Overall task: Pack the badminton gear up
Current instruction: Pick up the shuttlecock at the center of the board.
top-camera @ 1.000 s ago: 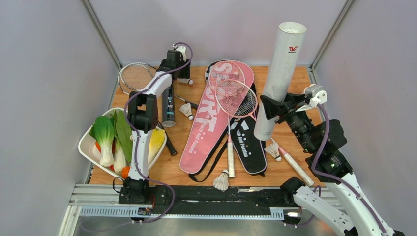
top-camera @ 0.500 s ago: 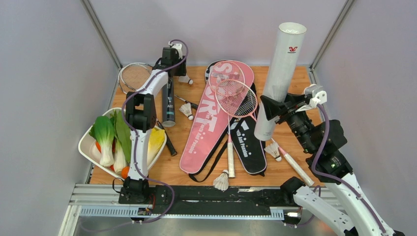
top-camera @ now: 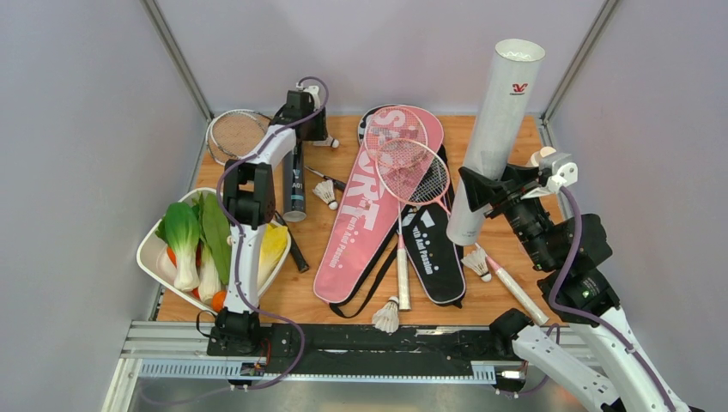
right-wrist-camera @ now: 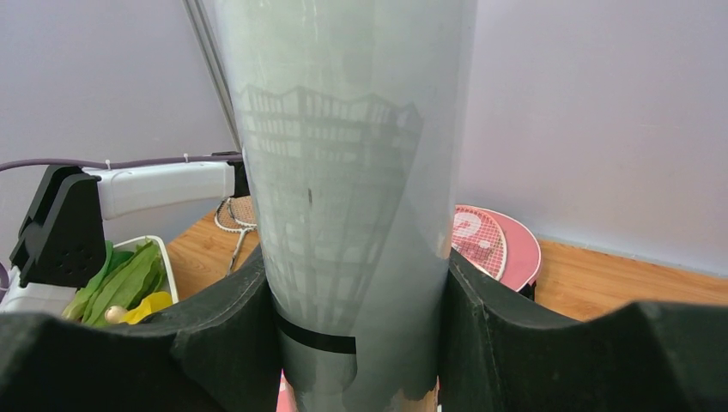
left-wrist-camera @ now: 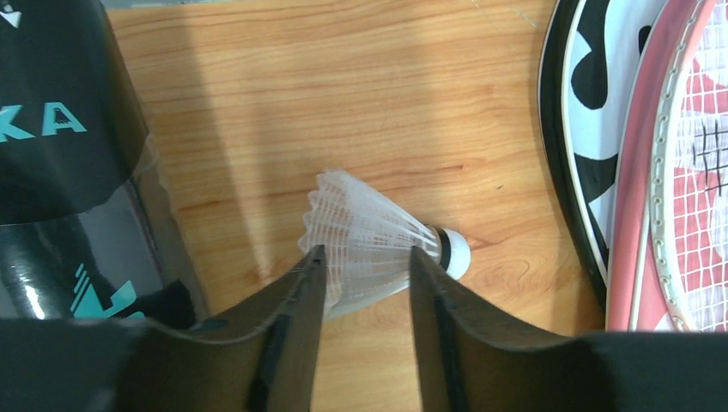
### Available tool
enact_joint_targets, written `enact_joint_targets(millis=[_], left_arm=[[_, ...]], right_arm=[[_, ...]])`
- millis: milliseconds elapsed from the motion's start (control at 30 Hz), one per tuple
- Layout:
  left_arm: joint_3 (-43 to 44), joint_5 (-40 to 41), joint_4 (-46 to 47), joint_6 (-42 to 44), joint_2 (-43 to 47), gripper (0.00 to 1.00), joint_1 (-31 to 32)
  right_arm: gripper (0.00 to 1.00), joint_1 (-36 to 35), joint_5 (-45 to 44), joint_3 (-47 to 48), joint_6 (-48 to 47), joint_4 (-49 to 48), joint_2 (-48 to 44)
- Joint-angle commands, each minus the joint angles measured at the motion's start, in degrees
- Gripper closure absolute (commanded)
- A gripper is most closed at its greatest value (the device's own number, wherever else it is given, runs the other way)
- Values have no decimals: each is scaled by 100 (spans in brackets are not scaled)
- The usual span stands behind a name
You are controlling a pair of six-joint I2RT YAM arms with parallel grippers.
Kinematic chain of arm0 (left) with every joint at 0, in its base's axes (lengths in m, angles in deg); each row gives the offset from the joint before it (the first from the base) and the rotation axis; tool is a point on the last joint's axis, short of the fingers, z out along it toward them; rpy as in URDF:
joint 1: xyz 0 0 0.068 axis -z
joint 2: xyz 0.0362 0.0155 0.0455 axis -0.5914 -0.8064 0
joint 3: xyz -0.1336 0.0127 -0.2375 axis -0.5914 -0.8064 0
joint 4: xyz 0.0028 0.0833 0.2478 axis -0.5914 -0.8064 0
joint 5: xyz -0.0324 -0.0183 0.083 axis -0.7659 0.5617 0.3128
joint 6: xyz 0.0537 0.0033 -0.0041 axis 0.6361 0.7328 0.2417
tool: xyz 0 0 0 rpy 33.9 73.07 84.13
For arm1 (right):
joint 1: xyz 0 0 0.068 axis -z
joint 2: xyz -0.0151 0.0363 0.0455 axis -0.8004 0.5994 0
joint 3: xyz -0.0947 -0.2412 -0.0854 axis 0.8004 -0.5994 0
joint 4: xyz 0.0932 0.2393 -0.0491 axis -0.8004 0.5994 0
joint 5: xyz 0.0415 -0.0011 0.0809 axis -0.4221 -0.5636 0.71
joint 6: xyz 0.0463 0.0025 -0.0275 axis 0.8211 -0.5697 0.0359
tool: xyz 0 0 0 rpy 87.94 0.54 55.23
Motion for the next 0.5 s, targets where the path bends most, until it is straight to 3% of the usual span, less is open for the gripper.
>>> enact_joint_targets(millis=[0, 100, 133, 200, 467], left_arm=[[117, -203, 48, -173, 7, 57, -33], [-8, -295, 131, -208, 127, 78, -29], [-69, -371, 236, -243, 177, 90, -31], [-318, -521, 427, -344, 368, 99, -33], [-1531, -1423, 929, -1125, 1846, 100, -20]], right_arm=[[77, 14, -75, 165, -113, -316, -83], [77, 15, -18, 135, -65, -288, -101], [77, 14, 9, 127, -22, -281, -106], [77, 17, 92, 91, 107, -224, -120], [77, 14, 44, -586, 371, 111, -174]])
